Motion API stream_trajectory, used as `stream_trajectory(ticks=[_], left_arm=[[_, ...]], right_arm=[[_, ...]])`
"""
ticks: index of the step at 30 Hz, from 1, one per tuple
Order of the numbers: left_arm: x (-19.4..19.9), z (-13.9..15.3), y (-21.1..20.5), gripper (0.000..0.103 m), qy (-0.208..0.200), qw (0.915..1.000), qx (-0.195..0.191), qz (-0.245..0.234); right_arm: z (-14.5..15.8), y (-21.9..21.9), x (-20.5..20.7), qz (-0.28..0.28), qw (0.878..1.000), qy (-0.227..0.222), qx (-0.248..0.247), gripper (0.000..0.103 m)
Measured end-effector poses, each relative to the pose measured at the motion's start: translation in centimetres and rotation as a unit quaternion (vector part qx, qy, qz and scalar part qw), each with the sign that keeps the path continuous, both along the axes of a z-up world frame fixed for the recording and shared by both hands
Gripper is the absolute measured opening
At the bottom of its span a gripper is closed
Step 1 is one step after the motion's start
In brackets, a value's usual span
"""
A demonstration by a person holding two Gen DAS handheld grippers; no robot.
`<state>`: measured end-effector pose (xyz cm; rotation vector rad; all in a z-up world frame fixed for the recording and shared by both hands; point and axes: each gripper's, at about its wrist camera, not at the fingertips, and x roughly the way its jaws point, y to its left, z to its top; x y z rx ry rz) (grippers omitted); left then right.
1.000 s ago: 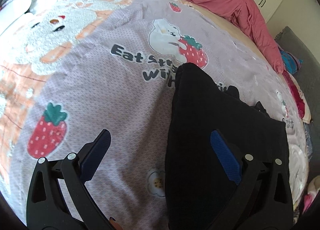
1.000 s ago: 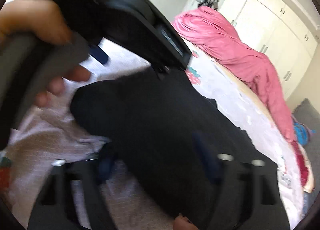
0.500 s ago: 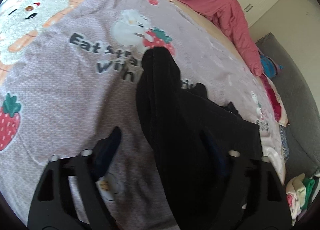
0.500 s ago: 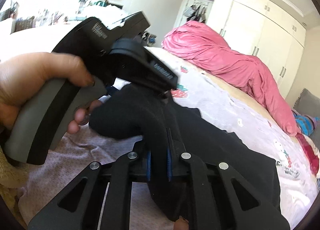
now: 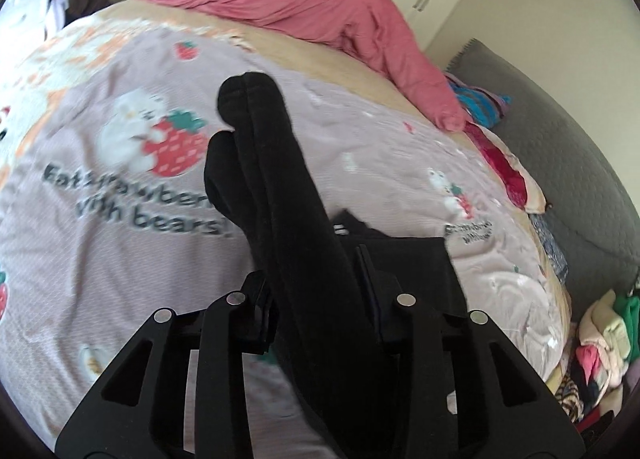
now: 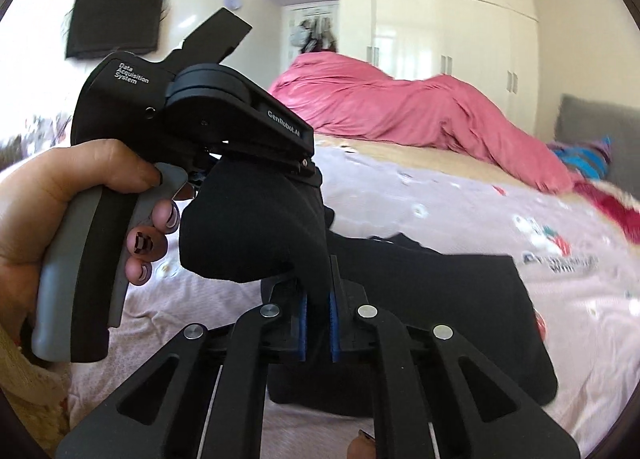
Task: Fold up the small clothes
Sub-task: 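Lift the held shirt end and fold it over the other half with both tools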
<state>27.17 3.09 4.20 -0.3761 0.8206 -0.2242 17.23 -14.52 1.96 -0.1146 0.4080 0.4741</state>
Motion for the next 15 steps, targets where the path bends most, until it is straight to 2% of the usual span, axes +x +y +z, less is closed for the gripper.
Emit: stream_trajectory(ticks=[7,12,15], left_arm=[[1.7,0.9,-6.1,0.025,0.006,0.9990,0.020,-0.040],[3.3,-0.3,-10.0,0.025,0.031,0.9970,0.033,-0.063],[4.1,-1.6,-12.0,0.026,0.049,0.9952,0.043,-0.073]], right_arm=[[0.4,-4.7,0.7,-0.048,0.997,0.023,0.049,0.007],[-0.9,-7.5,1.5,-0.078,0.992,0.059,0.083,0.007],[-2.1,-9.1,1.8,-0.094,0.984,0.094,0.115,0.007]])
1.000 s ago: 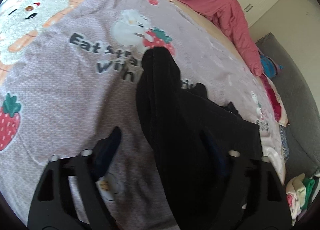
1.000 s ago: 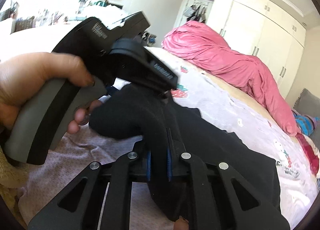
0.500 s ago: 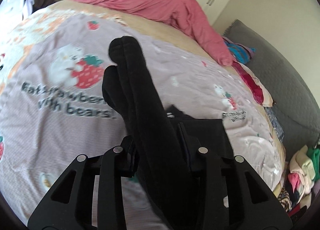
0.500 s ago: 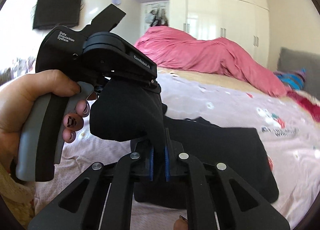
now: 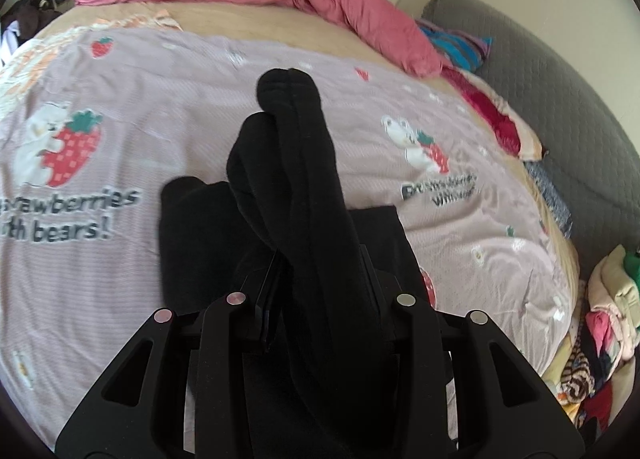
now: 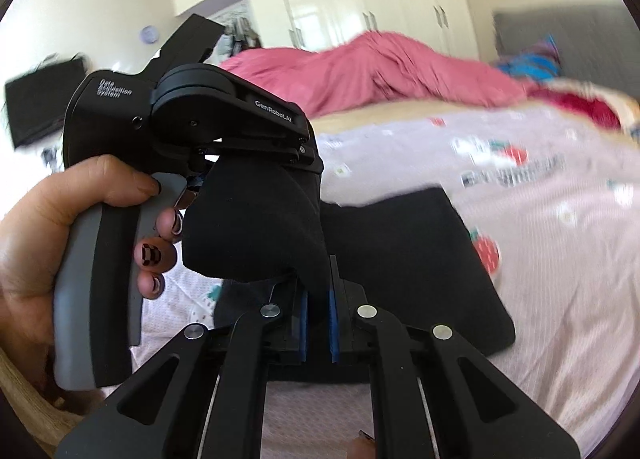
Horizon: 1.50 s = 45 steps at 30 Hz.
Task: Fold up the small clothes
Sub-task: 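Lift the held shirt end and fold it over the other half with both tools, then open both tools and release the folded shirt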
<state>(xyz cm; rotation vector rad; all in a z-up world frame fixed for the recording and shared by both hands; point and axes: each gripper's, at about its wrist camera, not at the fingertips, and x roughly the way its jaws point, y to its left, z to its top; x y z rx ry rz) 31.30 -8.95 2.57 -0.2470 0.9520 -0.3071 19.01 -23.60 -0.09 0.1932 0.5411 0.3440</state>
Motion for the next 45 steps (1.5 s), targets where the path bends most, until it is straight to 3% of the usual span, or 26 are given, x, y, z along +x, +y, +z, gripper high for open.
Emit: stream_trajectory(ticks=[7,16,31,35,39,42,45], left_arm=[[1.5,-2.4,-3.6,0.026,0.031,0.9990,0.025,-0.019],[2.3,-3.9,-6.4,0.033,0.045,0.9974,0.049,-0.027],[2.3,-4.2,-8.2,0.050,0.045,0.9963,0.068,-0.028],[2.3,-4.1,-8.1,0.060,0.047,0.9972,0.047,-0.034],[2.2,-4.1,-8.3,0.064,0.049,0.9973,0.033,-0.042],[1.9,-3.8,-8.4,0.071,0.046,0.9975,0.004,-0.052],[1.3,-3.1,-7.8,0.071,0.038,0.9970,-0.029,-0.061]], right_arm=[[-2.6,-3.4,1.3,-0.021,0.995,0.067,0.071,0.007],[-4.2,-5.5,1.4,-0.024,0.984,0.118,0.130,0.007],[-4.7,-7.0,-0.3,-0.040,0.981,0.139,0.131,0.017],[-4.6,-7.0,-0.7,-0.041,0.981,0.142,0.123,0.017],[-4.9,-7.6,-0.8,-0.046,0.979,0.153,0.129,0.016],[-4.9,-8.1,-0.7,-0.038,0.976,0.164,0.138,0.017],[-4.8,-8.3,-0.6,-0.022,0.974,0.174,0.142,0.022]])
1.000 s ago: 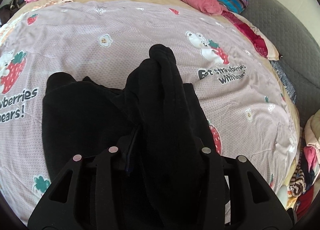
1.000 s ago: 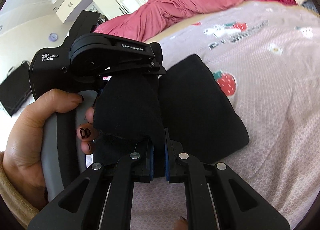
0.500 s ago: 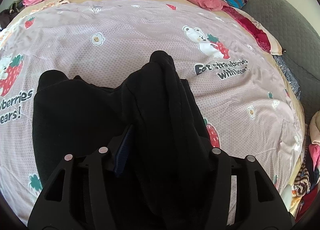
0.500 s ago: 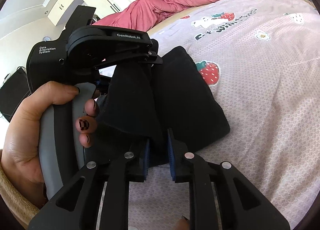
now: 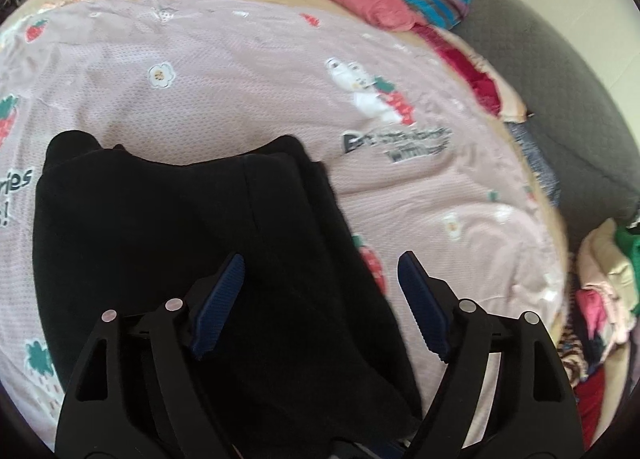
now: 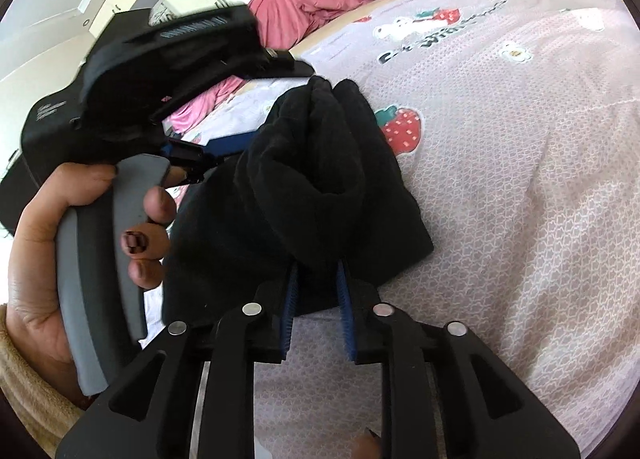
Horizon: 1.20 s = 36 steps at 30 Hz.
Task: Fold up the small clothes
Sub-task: 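Open both tools and release the folded shirt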
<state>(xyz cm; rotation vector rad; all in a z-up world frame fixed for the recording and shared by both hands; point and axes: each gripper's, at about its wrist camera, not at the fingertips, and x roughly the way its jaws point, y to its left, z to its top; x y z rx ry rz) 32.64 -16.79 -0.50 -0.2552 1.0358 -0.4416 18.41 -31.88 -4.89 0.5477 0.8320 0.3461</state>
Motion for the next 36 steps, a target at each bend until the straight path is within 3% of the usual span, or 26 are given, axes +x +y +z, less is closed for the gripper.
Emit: stream_trajectory(ticks=[3,5,8,13,19,23,25,28,30,32,36], left_arm=[[-0.9,1.3,1.4,0.072,-0.021,0.9997,-0.012,0.002],[-1.6,2.2,3.0,0.074,-0.038,0.9992,-0.011,0.005],[-3.0,3.0,5.5,0.075,-0.065,0.9978,0.008,0.016],[-5.0,2.3,9.7,0.075,-0.083,0.9951,0.039,0.038],[-5.9,0.3,12.4,0.075,-0.074,0.9954,0.027,0.054],[-5.5,-0.1,12.4,0.075,-0.074,0.9953,0.038,0.050],[-5.3,-0.2,12.5,0.075,-0.073,0.9954,0.039,0.049],[-5.3,-0.6,12.5,0.075,-0.070,0.9957,0.040,0.046],[-5.2,-1.0,12.3,0.077,-0.067,0.9960,0.042,0.042],[-5.1,-1.3,12.0,0.077,-0.064,0.9960,0.047,0.039],[-5.2,-1.7,11.4,0.077,-0.061,0.9965,0.048,0.032]], right_arm=[[0.2,-0.4,0.0,0.025,0.999,0.012,0.022,0.037],[0.8,-0.7,0.1,0.057,0.997,0.022,0.055,0.063],[2.7,-1.3,0.2,0.070,0.996,0.014,0.054,0.081],[5.0,-2.9,3.5,0.080,0.996,0.015,0.039,0.086],[4.0,-3.2,10.4,0.100,0.992,0.060,0.053,0.086],[3.3,-2.3,12.9,0.116,0.988,0.078,0.072,0.086],[3.0,-1.6,14.0,0.120,0.987,0.081,0.064,0.080],[2.9,-0.4,15.4,0.132,0.987,0.083,0.039,0.049],[3.0,0.1,15.6,0.135,0.988,0.076,0.025,0.043],[2.9,0.7,15.7,0.139,0.988,0.067,0.006,0.026],[4.1,1.2,14.8,0.148,0.988,0.034,-0.019,0.017]])
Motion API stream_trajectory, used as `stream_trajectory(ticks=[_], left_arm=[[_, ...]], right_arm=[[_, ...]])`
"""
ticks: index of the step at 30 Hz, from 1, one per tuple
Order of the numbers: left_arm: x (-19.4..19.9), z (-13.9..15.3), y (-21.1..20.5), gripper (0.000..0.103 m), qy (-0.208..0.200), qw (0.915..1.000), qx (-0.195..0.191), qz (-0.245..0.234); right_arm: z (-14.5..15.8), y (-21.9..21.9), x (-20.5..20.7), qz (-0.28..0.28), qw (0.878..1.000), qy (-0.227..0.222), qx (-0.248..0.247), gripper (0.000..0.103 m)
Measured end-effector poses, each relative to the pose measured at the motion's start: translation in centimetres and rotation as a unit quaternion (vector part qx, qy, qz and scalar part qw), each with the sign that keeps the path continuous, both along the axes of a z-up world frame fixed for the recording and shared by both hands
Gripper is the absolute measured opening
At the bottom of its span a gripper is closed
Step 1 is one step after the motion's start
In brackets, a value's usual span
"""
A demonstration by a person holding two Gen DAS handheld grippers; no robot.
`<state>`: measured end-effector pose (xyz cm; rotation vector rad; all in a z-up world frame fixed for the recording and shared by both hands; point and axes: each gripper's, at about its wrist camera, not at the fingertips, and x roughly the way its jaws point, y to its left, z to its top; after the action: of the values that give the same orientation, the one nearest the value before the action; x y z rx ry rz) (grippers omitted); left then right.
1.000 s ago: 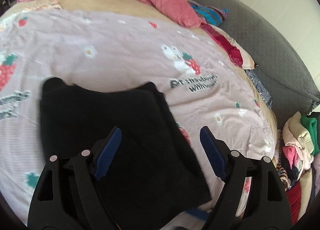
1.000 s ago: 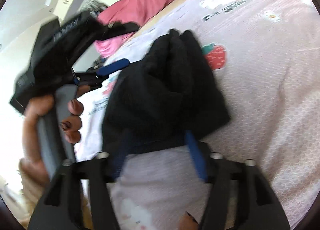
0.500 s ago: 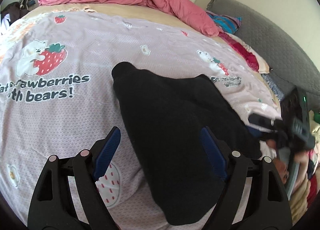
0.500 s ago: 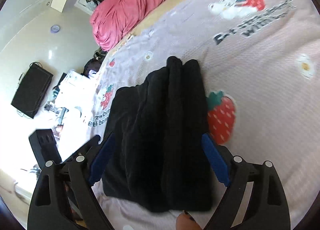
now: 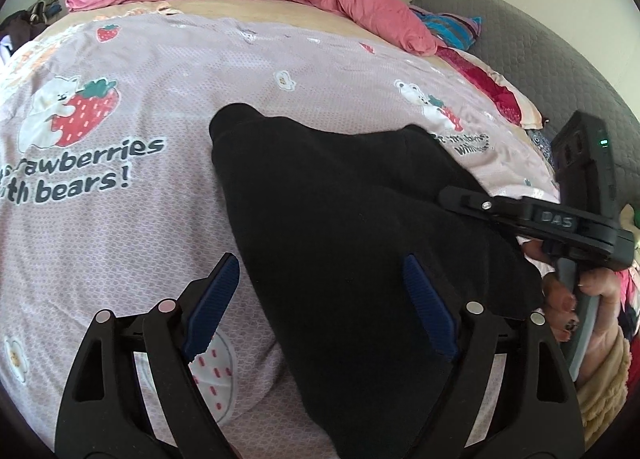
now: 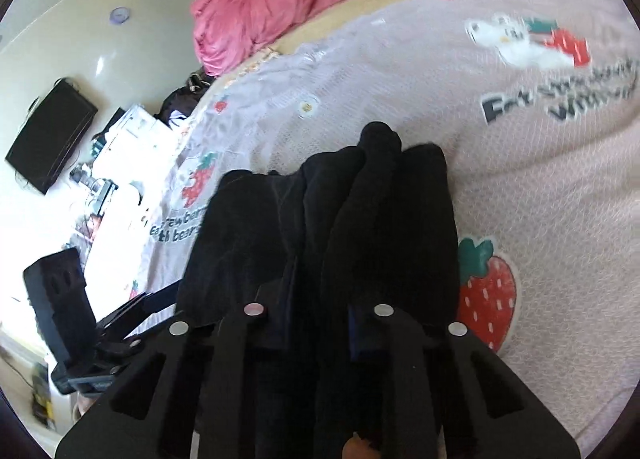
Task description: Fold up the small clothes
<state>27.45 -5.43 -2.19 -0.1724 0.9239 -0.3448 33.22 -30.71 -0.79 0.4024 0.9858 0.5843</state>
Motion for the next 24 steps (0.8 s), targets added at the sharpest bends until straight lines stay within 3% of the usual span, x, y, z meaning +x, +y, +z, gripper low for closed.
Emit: stream_trajectory(ticks=[3,5,9,18,20,24], left_arm=[[-0.3,0.4,-0.5,0.077,-0.006,0.9999,-0.003,-0.012],[-0.4,0.3,-0.7,0.083,-0.004,0.9999,-0.003,-0.016],[-0.3,-0.9,-1.1,0.084,0.015,0.9997,0.000,-0.018],[-1.4,-0.7,-1.2,0.084,0.014,0.9997,-0.007,-0.018],[-1.8,-0.5,-1.3,0.084,0.012,0.9997,-0.008,-0.019],[-2.6,-0.1,-1.4,0.084,0.008,0.9997,-0.012,-0.022]], right_arm=[[1.4,-1.3,-0.6,-0.003,1.000,-0.028,0.008,0.016],[1.3,-2.1,-0.7,-0.014,0.999,-0.036,-0.007,0.016],[-1.6,-2.5,-0.2,-0.026,0.999,-0.005,-0.031,0.018],[-1.7,-4.3,-2.1,-0.034,0.999,0.020,0.032,0.040],[-1.5,-4.7,-3.3,-0.032,0.998,0.020,0.043,0.051],[-0.7,-4.9,-5.1,-0.017,0.999,0.018,0.046,0.052]])
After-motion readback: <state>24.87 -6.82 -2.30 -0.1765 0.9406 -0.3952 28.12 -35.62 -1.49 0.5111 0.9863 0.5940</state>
